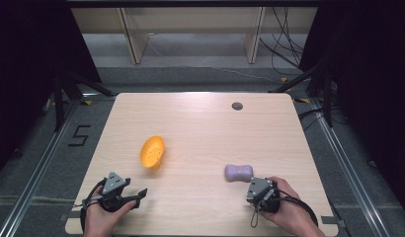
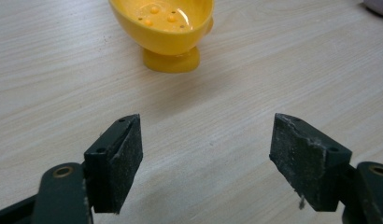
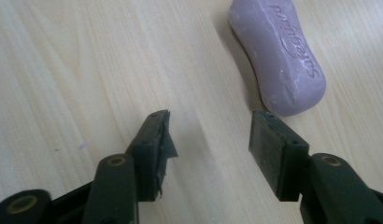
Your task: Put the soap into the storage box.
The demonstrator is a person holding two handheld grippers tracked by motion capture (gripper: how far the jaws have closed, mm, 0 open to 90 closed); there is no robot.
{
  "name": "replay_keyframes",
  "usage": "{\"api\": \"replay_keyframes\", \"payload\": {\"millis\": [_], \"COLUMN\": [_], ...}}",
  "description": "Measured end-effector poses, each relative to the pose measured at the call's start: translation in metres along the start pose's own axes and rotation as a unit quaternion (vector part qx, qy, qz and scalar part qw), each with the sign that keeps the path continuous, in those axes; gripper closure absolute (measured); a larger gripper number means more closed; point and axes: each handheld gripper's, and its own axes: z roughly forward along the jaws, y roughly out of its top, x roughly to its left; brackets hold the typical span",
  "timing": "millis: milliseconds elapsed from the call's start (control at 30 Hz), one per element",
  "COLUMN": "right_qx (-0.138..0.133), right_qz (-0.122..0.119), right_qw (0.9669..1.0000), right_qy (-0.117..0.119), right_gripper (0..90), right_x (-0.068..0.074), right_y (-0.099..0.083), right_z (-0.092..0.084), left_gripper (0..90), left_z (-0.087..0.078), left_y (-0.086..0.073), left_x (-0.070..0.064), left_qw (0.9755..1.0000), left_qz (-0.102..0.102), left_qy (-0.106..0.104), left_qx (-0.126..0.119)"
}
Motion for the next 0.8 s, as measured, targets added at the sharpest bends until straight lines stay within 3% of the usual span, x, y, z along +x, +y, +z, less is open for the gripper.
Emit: {"api": "replay_keyframes", "payload": {"millis": [167,200,233,300,367,400,500,600,633,733,767,800], "right_qx": [0.005,0.005,0.009,0.011,0.016,0.018,0.025,0.029,0.031,0.038,0.042,0.042], "right_qz": [0.009,0.006,0.007,0.003,-0.007,-0.008,-0.020,-0.013,-0.031,-0.036,-0.048,-0.053], "right_qw": [0.9999,1.0000,0.9999,0.9999,0.9998,0.9997,0.9993,0.9991,0.9986,0.9980,0.9971,0.9968], "right_qy": [0.004,0.005,0.006,0.009,0.008,0.013,0.018,0.027,0.031,0.035,0.041,0.043], "right_gripper": [45.1,44.6,44.0,43.0,42.3,42.1,40.6,40.6,40.1,39.6,39.2,39.1], "right_x": [-0.006,-0.008,-0.009,-0.011,-0.015,-0.017,-0.026,-0.030,-0.036,-0.041,-0.046,-0.049], "right_y": [0.003,0.004,0.006,0.009,0.012,0.014,0.020,0.025,0.030,0.035,0.039,0.041], "right_z": [-0.002,-0.002,-0.002,-0.001,0.001,0.002,0.004,0.004,0.006,0.007,0.009,0.010], "left_gripper": [24.5,24.5,24.5,24.6,24.6,24.7,24.8,24.9,24.9,24.9,24.9,24.9], "left_z": [-0.002,-0.001,-0.001,-0.001,-0.001,-0.001,0.000,0.000,-0.001,-0.001,-0.002,-0.002], "left_y": [0.000,0.001,0.000,0.000,0.000,0.001,0.000,0.000,0.000,0.000,0.000,0.000], "left_x": [0.001,0.003,0.000,-0.001,-0.001,-0.001,-0.003,-0.003,-0.004,-0.003,-0.002,-0.002], "left_qw": [1.0000,0.9996,1.0000,1.0000,1.0000,0.9998,0.9999,1.0000,1.0000,0.9999,0.9998,0.9999], "left_qz": [0.009,0.027,0.005,0.002,0.006,0.017,0.000,0.006,0.000,0.012,0.018,0.012], "left_qy": [0.002,-0.001,0.000,-0.003,-0.002,-0.001,-0.007,-0.006,-0.007,-0.006,-0.002,-0.007], "left_qx": [0.004,0.000,-0.001,-0.002,-0.007,-0.008,-0.007,-0.004,-0.005,-0.003,0.004,0.005]}}
